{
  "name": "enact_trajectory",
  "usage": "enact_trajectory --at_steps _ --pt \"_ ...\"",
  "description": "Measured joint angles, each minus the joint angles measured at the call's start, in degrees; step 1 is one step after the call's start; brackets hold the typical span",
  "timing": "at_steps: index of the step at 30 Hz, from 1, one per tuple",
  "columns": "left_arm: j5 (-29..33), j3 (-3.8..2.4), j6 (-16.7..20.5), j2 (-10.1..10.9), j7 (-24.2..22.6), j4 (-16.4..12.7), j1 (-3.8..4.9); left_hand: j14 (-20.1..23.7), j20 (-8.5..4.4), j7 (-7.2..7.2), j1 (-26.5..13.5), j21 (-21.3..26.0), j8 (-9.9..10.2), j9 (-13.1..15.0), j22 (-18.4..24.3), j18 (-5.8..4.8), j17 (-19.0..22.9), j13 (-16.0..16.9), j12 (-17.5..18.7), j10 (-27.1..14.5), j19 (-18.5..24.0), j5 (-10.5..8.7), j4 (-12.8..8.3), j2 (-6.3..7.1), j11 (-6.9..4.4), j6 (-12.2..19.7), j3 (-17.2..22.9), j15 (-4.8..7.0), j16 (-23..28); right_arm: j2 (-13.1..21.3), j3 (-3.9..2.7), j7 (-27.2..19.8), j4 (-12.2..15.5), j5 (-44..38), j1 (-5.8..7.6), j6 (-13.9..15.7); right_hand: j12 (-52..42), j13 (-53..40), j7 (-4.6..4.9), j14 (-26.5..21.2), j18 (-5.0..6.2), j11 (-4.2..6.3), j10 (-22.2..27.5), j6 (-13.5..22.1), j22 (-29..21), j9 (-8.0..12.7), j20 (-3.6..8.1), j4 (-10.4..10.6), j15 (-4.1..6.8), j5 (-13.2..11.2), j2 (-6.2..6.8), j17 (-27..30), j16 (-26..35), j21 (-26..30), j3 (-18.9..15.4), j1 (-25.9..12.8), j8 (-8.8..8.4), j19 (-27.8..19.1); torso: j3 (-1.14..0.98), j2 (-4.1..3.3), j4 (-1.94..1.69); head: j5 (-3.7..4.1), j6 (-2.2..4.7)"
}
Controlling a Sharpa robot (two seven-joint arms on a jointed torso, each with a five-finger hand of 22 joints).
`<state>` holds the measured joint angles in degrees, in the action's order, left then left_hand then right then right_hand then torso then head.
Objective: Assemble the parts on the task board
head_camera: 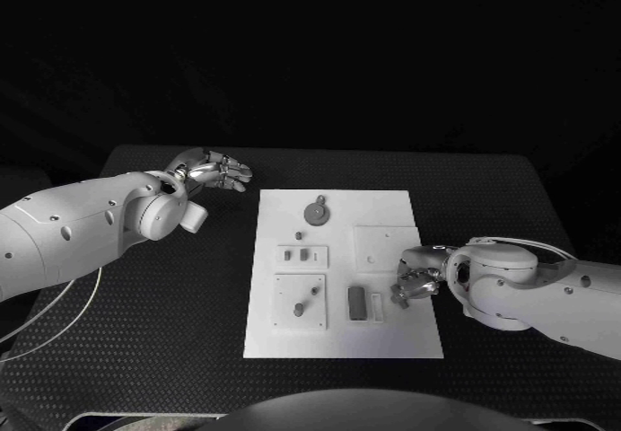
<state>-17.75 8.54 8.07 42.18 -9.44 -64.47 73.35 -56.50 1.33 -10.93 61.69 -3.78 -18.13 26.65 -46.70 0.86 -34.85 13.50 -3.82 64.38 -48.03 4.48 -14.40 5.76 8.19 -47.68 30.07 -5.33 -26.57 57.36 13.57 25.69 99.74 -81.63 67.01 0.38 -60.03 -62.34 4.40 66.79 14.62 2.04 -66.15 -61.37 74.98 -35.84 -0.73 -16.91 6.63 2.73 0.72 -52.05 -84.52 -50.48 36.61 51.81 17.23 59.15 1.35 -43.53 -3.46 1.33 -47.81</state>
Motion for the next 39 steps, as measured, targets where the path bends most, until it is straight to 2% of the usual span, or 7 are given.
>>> enact_trajectory --at_steps 1,3,11,21,39 --pt "0.0 0.00 0.0 0.0 0.0 0.0 0.00 0.0 0.00 0.00 0.0 0.0 0.0 0.0 0.0 0.00 0.0 0.0 0.0 0.0 0.0 0.00 0.0 0.00 0.00 0.0 0.0 0.00 0.0 0.2 0.02 0.3 0.3 1.5 0.06 0.7 0.0 0.0 0.00 0.0 0.00 0.00 0.0 0.0 0.0 1.1 0.00 0.0 0.00 0.0 -0.02 0.0 0.0 0.0 0.0 0.0 0.02 0.0 -0.01 0.00 0.00 -0.01 -0.01" --pt "0.0 0.00 0.0 0.0 0.0 0.0 0.00 0.0 0.00 0.00 0.0 0.0 0.0 0.0 0.0 0.00 0.0 0.0 0.0 0.0 0.0 0.00 0.0 0.00 0.00 0.0 0.0 0.00 0.0 0.4 0.09 0.7 0.9 3.6 0.08 1.7 0.0 0.0 -0.16 0.0 0.00 0.00 0.0 -0.2 0.0 1.2 0.00 0.0 0.00 0.0 -0.04 0.0 0.0 0.0 0.0 0.0 0.09 0.0 -0.03 -0.01 0.02 -0.01 -0.01" --pt "0.0 0.00 0.0 0.0 0.0 0.0 0.00 0.0 0.00 0.00 0.0 0.0 0.0 0.0 0.0 0.00 -0.1 0.0 0.0 0.0 0.0 0.00 0.0 0.00 0.00 0.0 0.0 0.00 0.2 1.0 0.15 1.6 2.6 9.8 0.10 5.0 0.0 0.0 -0.31 0.0 -0.01 0.02 0.0 -0.3 0.0 0.6 0.21 0.0 -0.01 0.0 -0.04 0.0 0.0 -0.2 0.0 0.0 0.27 0.2 -0.09 -0.04 0.07 0.05 -0.04" --pt "0.0 0.01 0.0 0.0 0.0 -0.1 0.00 0.0 0.00 0.00 0.0 0.0 0.0 0.0 0.0 0.00 -0.1 0.0 0.0 0.0 0.0 0.00 0.0 0.00 0.00 0.0 0.0 0.00 0.2 1.6 0.15 1.8 3.6 14.0 0.11 7.6 0.0 0.0 -0.32 0.1 -0.04 0.02 0.0 -0.3 0.0 0.6 0.21 0.1 -0.09 -0.1 -0.04 0.0 0.0 -0.2 -0.1 0.0 0.27 0.2 -0.10 -0.05 0.07 0.18 -0.21" --pt "0.0 0.01 0.0 0.0 0.1 -0.2 0.00 0.0 0.00 0.00 0.0 0.0 0.0 0.0 0.1 0.00 -0.2 0.0 0.0 0.0 0.0 0.00 0.0 0.00 0.00 0.0 0.0 0.00 0.2 -0.3 0.19 2.3 2.8 19.4 -0.14 6.6 0.0 0.0 -0.41 0.3 -0.36 0.02 0.0 -0.4 0.0 0.7 0.20 0.1 -0.15 0.0 -0.03 0.0 0.0 -0.2 -0.3 0.5 0.21 0.2 -0.03 -0.05 0.01 0.51 -0.52"
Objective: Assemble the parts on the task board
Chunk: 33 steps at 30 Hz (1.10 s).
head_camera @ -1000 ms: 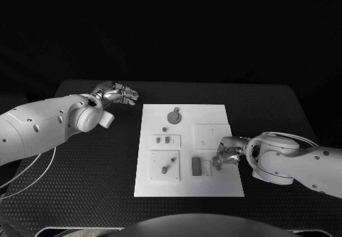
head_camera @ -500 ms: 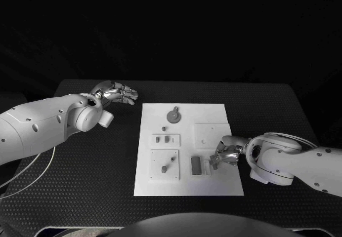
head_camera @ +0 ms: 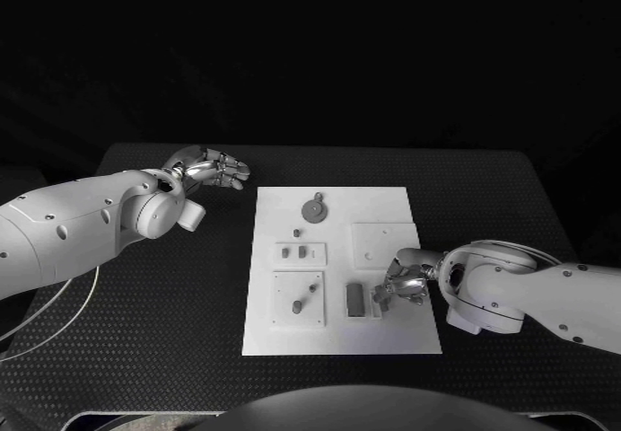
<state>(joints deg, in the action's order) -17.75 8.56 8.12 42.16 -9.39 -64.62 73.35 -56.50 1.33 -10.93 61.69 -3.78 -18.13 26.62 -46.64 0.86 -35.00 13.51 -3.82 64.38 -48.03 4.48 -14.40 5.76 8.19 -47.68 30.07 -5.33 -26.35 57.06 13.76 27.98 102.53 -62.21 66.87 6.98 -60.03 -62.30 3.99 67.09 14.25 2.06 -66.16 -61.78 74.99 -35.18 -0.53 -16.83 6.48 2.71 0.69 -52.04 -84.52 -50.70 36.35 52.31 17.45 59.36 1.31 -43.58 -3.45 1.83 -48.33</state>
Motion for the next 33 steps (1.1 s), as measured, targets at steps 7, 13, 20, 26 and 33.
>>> enact_trajectory --at_steps 7,13,20,26,33 --pt "0.0 0.00 0.0 0.0 0.0 0.0 0.00 0.0 0.00 0.00 0.0 0.0 0.0 0.0 0.0 0.00 -0.1 0.0 0.0 0.0 0.0 0.00 0.0 0.00 0.00 0.0 0.0 0.00 0.0 -0.9 0.02 0.1 -0.7 0.7 -0.63 -1.0 0.0 0.1 -0.01 0.1 -0.03 0.00 0.0 0.0 0.0 0.2 0.00 0.0 0.00 0.0 0.00 0.1 0.0 0.0 0.0 0.0 -0.15 0.0 -0.03 0.01 -0.03 0.03 -0.07" --pt "0.0 0.00 0.0 0.1 0.0 0.0 0.00 0.0 0.00 0.00 0.0 0.0 0.0 0.0 0.0 0.00 -0.1 0.0 0.0 0.0 0.0 0.00 0.1 0.00 0.00 0.0 0.1 0.00 0.0 -1.2 -0.05 0.2 -1.0 0.9 -0.81 -1.6 0.0 0.1 -0.09 0.3 -0.05 0.09 -0.1 -0.1 0.0 -0.1 0.00 0.0 -0.03 0.1 0.00 0.1 0.0 0.0 0.0 0.0 -0.14 0.0 -0.03 0.02 -0.04 -0.07 -0.23" --pt "0.0 0.00 0.0 0.1 0.0 0.0 0.00 0.0 0.00 0.00 0.0 0.0 0.0 0.0 0.0 0.00 -0.1 0.0 0.0 0.0 0.0 0.00 0.1 0.00 0.00 0.0 0.1 0.00 0.2 -1.4 -0.12 0.2 -1.4 1.0 -0.88 -1.7 0.0 0.1 -0.14 0.4 -0.06 0.16 -0.2 -0.2 0.0 0.0 0.00 0.0 0.04 0.1 -0.01 0.1 0.0 0.0 -0.2 0.0 0.06 0.0 -0.03 0.02 -0.02 -0.15 -0.27" --pt "0.0 0.00 0.0 0.1 0.0 0.0 0.00 0.0 0.00 0.00 0.0 0.0 0.0 0.0 0.1 0.00 -0.2 0.0 0.0 0.0 0.0 0.00 0.1 0.00 0.00 0.0 0.1 0.00 0.2 -1.7 -0.12 -0.1 -1.8 1.1 -0.93 -1.7 0.0 0.1 -0.10 0.4 -0.08 0.09 -0.3 -0.3 0.0 0.1 0.00 0.0 0.24 0.0 -0.01 0.1 0.0 0.0 -0.3 0.0 0.40 0.0 -0.06 0.02 -0.01 -0.16 -0.29" --pt "0.0 0.00 0.0 0.0 0.1 0.0 0.00 0.0 0.00 0.00 0.0 0.0 0.0 0.0 0.1 0.00 -0.2 0.0 0.0 0.0 0.0 0.00 0.3 0.00 0.00 0.0 0.0 0.00 0.2 -2.0 -0.11 -0.1 -2.2 1.5 -0.93 -1.6 0.0 0.1 -0.11 0.4 -0.16 0.00 -0.4 -0.4 0.0 0.0 -0.01 -0.1 0.29 -0.1 -0.01 0.1 0.0 0.0 -0.4 0.0 0.53 0.0 -0.07 0.01 -0.01 -0.13 -0.24"
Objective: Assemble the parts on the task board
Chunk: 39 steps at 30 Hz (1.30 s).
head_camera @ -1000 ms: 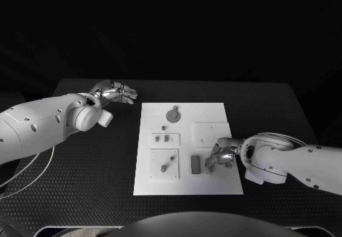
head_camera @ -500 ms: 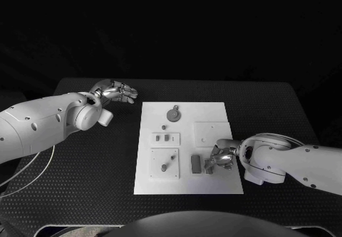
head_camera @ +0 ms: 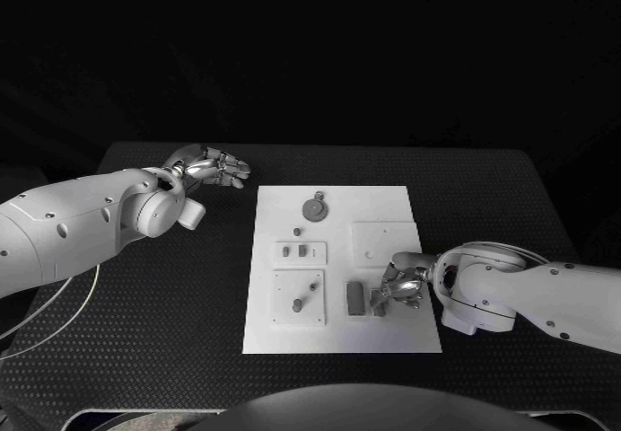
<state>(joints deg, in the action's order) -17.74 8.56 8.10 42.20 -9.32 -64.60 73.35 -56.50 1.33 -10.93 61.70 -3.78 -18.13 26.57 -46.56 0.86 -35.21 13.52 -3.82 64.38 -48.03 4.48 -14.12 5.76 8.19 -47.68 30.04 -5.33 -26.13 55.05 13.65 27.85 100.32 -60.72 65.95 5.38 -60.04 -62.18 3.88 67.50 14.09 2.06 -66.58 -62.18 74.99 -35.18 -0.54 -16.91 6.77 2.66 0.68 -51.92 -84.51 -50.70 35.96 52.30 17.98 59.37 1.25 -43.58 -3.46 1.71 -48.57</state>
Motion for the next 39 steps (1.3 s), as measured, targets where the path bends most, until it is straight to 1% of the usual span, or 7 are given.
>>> enact_trajectory --at_steps 4,7,12,13,21,33,39 --pt "0.0 0.00 0.0 0.0 0.0 0.0 0.00 0.0 0.00 0.00 0.0 0.0 0.0 0.0 0.0 0.01 0.0 0.0 0.0 0.0 0.0 0.00 0.0 0.00 0.00 0.0 0.0 0.00 0.0 -0.2 -0.03 0.0 -0.3 0.4 0.02 -0.1 0.0 0.1 0.17 0.2 -0.27 -0.09 -0.1 0.0 0.0 0.0 -0.15 0.0 0.15 0.0 -0.35 0.1 0.0 0.0 0.0 -0.4 -0.02 0.2 0.00 0.00 0.00 0.04 0.01" --pt "0.0 0.00 0.0 0.0 0.0 0.0 0.00 0.0 0.00 0.00 0.0 0.0 0.0 0.0 0.0 0.00 0.0 0.0 0.0 0.0 0.0 0.00 0.0 0.00 0.00 0.0 0.0 0.00 0.0 -0.3 -0.04 0.0 -0.5 0.7 0.01 -0.2 0.0 0.1 0.19 0.2 0.10 -0.09 -0.1 0.0 0.0 0.0 -0.19 0.1 0.17 -0.1 -0.88 0.1 0.0 0.0 -0.2 -0.9 -0.01 0.2 -0.01 0.00 -0.03 0.08 0.01" --pt "0.0 0.00 0.0 0.1 0.0 0.0 0.00 0.0 0.00 0.00 0.0 0.0 0.0 0.0 0.0 0.00 -0.1 0.0 0.0 0.0 0.0 0.00 0.0 0.00 0.00 0.0 0.0 0.00 0.0 -0.4 -0.02 0.1 -0.6 0.9 -0.04 0.1 0.0 0.2 0.27 0.2 0.57 -0.11 -0.3 -0.1 0.0 0.1 -0.28 0.1 0.18 -0.1 -0.58 0.2 0.0 0.0 -0.2 -3.1 -0.03 0.5 0.05 0.01 -0.03 0.12 0.02" --pt "0.0 0.00 0.0 0.1 0.0 0.0 0.00 0.0 0.00 0.00 0.0 0.0 0.0 0.0 0.0 0.00 -0.1 0.0 0.0 0.0 0.0 0.00 0.0 0.00 0.00 0.0 0.0 0.00 0.0 -0.4 0.01 0.1 -0.7 0.9 -0.07 0.2 0.0 0.2 0.27 0.2 0.57 -0.11 -0.3 -0.1 0.0 0.6 -0.19 0.1 0.18 -0.1 -0.46 0.2 0.0 0.0 -0.2 -3.4 -0.87 0.6 0.06 0.02 -0.03 0.13 0.02" --pt "0.0 0.00 0.0 0.1 0.1 -0.1 0.00 0.0 0.00 0.00 0.0 0.0 0.0 0.0 0.0 0.00 -0.1 0.0 0.0 0.0 0.0 0.00 0.0 0.00 0.00 0.0 0.0 0.00 0.0 -0.6 0.17 0.2 -0.9 1.1 -0.26 1.3 0.0 0.3 0.27 0.2 0.58 -0.12 -0.3 -0.1 0.0 0.6 -0.20 1.1 0.18 0.0 -0.22 0.3 0.0 0.0 0.4 -5.6 -0.47 1.0 0.07 0.02 -0.04 0.14 0.10" --pt "0.0 0.00 0.0 0.2 0.1 -0.1 0.00 0.0 0.00 0.00 0.0 0.0 0.0 0.0 0.0 0.00 -0.1 0.0 0.0 0.0 0.0 0.00 0.0 0.00 0.00 0.0 0.0 0.00 0.0 -0.6 0.17 0.4 -1.0 1.1 -0.31 2.1 0.0 0.4 0.26 0.2 0.60 -0.11 -0.3 -0.1 0.0 0.9 0.11 2.8 0.17 0.0 2.59 0.4 0.0 0.2 1.0 -8.0 -0.52 1.4 0.03 0.02 0.00 0.03 0.19" --pt "0.0 0.01 0.0 0.2 0.2 -0.1 0.00 0.0 0.00 0.00 0.0 0.0 0.0 0.0 0.0 0.00 -0.2 0.0 0.0 0.0 0.0 0.00 0.0 0.00 0.00 0.0 0.0 0.00 0.2 -0.2 0.12 0.1 -1.0 1.1 -0.31 2.0 0.0 0.5 0.24 0.6 0.99 -0.11 -0.3 -0.1 0.0 1.0 0.12 3.8 0.53 0.0 5.54 0.4 0.3 0.5 1.5 -8.6 -0.69 1.4 -0.02 0.02 0.03 0.00 0.23"
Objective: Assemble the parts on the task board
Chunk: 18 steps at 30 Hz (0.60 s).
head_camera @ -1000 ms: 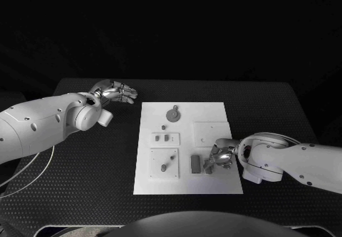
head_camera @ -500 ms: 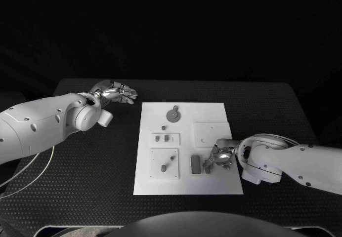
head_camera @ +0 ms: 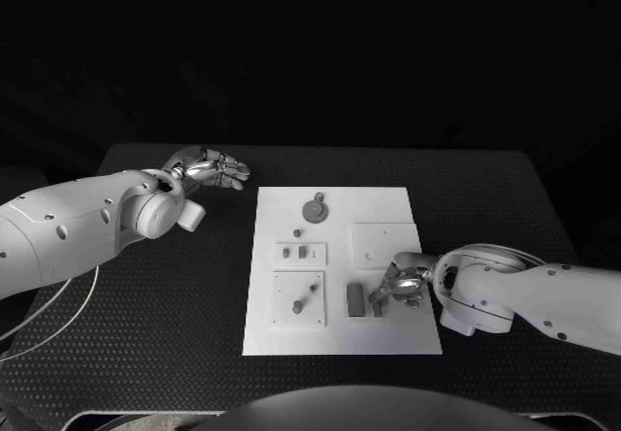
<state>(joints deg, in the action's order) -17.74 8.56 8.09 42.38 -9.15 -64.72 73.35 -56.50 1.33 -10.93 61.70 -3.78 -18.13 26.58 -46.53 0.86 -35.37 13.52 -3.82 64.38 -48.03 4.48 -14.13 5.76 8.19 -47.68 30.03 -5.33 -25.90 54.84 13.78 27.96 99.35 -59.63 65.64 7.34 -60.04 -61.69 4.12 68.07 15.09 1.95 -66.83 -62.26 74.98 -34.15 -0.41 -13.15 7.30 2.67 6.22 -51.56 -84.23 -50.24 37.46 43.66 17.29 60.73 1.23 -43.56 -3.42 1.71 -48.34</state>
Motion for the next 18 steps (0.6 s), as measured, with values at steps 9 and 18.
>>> enact_trajectory --at_steps 9,18 --pt "0.0 0.00 0.0 0.1 0.1 0.0 0.00 0.0 0.00 0.00 0.0 0.0 0.0 0.0 0.0 0.00 0.0 0.0 0.0 0.0 0.0 0.00 0.0 0.00 0.00 0.0 0.0 0.00 0.0 1.5 -0.02 -1.5 0.7 0.1 0.02 -2.8 0.0 0.0 0.34 0.1 0.13 -0.11 0.5 0.4 0.0 0.1 0.00 5.2 0.06 0.0 7.95 0.0 0.0 0.5 2.4 0.1 -0.01 0.0 -0.05 -0.02 0.03 -0.04 0.05" --pt "0.0 0.01 0.0 0.0 0.1 0.0 0.00 0.0 0.00 0.00 0.0 0.0 0.0 0.0 0.0 0.00 -0.1 0.0 0.0 0.0 0.0 0.00 0.0 0.00 0.00 0.0 0.0 0.00 0.0 2.2 -0.02 -3.8 0.8 1.2 0.01 -6.7 0.0 -0.1 0.45 -0.1 0.12 -0.31 0.7 0.7 0.0 0.0 0.00 4.7 -0.11 0.0 8.86 0.0 0.0 0.6 2.5 3.3 -0.01 0.0 -0.05 -0.03 0.04 0.02 0.03"
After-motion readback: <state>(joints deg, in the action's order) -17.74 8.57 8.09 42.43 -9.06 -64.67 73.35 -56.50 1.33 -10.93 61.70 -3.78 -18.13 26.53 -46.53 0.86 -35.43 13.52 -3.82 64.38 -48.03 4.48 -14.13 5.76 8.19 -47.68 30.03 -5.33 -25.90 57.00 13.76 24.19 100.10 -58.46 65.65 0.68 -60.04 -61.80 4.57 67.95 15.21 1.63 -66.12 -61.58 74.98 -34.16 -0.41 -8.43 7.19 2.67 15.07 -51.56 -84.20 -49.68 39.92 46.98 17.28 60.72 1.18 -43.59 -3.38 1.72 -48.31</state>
